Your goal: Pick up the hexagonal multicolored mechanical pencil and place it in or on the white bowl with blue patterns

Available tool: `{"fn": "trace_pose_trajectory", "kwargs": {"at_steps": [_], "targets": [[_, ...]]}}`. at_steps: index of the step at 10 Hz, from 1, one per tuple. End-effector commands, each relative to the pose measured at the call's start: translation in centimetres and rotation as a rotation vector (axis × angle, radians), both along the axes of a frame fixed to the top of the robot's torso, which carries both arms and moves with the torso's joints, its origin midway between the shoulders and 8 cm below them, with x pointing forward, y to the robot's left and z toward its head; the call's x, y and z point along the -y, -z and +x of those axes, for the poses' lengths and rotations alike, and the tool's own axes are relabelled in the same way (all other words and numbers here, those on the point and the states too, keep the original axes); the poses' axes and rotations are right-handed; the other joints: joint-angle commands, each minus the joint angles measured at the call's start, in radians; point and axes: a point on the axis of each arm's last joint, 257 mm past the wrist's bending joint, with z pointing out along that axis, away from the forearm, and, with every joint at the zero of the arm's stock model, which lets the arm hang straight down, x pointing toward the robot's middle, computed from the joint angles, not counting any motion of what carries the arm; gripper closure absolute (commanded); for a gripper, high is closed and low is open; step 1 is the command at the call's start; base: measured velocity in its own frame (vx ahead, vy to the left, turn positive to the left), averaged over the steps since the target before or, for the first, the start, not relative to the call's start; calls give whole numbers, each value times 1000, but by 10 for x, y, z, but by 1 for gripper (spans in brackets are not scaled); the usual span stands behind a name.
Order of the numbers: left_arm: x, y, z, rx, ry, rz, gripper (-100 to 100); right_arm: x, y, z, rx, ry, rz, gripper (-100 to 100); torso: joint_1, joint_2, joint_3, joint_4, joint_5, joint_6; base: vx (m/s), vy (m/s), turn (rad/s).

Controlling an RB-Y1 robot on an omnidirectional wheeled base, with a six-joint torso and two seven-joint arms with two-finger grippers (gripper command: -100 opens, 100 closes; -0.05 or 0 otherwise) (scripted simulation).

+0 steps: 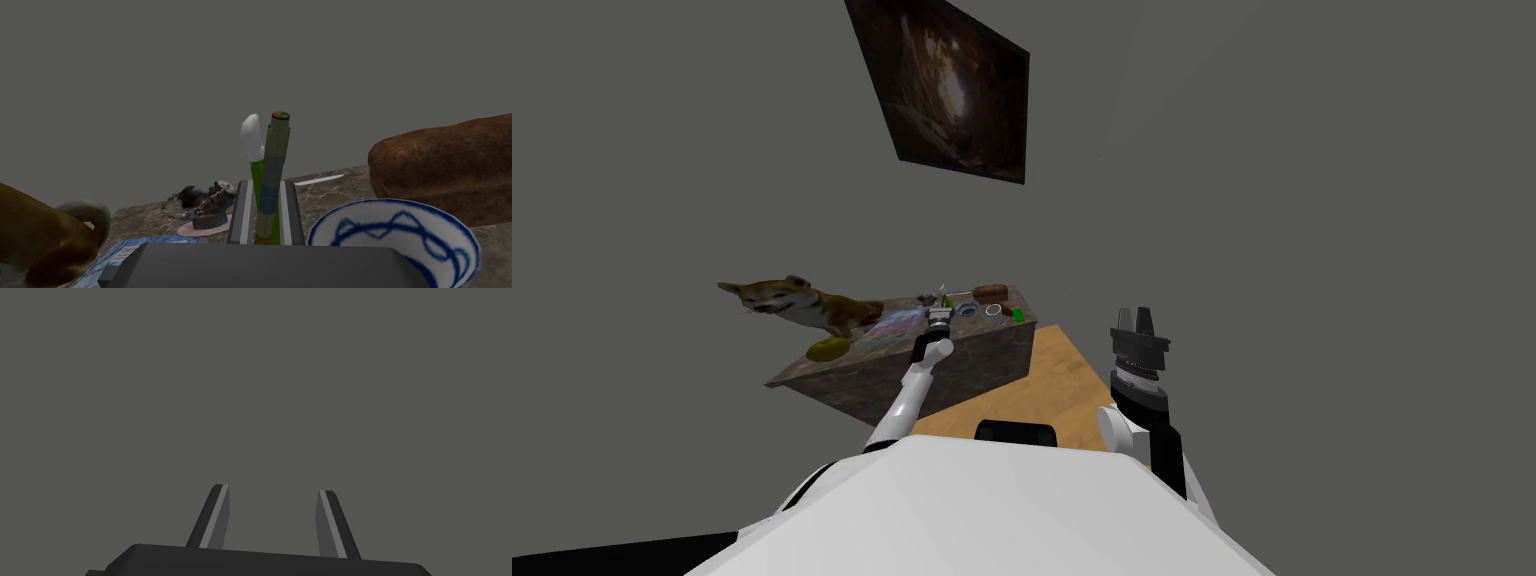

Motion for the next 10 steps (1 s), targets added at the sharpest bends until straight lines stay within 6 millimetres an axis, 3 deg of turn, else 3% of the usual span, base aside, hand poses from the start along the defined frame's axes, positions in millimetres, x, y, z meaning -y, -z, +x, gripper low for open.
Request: {"fn": "trace_pose_trajectory", "kwargs": {"at_steps": [1,5,10], "targets": [[4,-1,13,-4,7,-20,100,0,0,0,0,0,0,0,0,0,0,0,0,0,8,-35,51],[25,0,51,-30,50,-72,100,0,0,0,0,0,0,0,0,-2,-1,0,1,0,24,-42,109],[49,0,83,-60,101,-116,100,0,0,0,0,0,0,0,3,-4,-2,-1,3,-1,38,-24,106]]}}
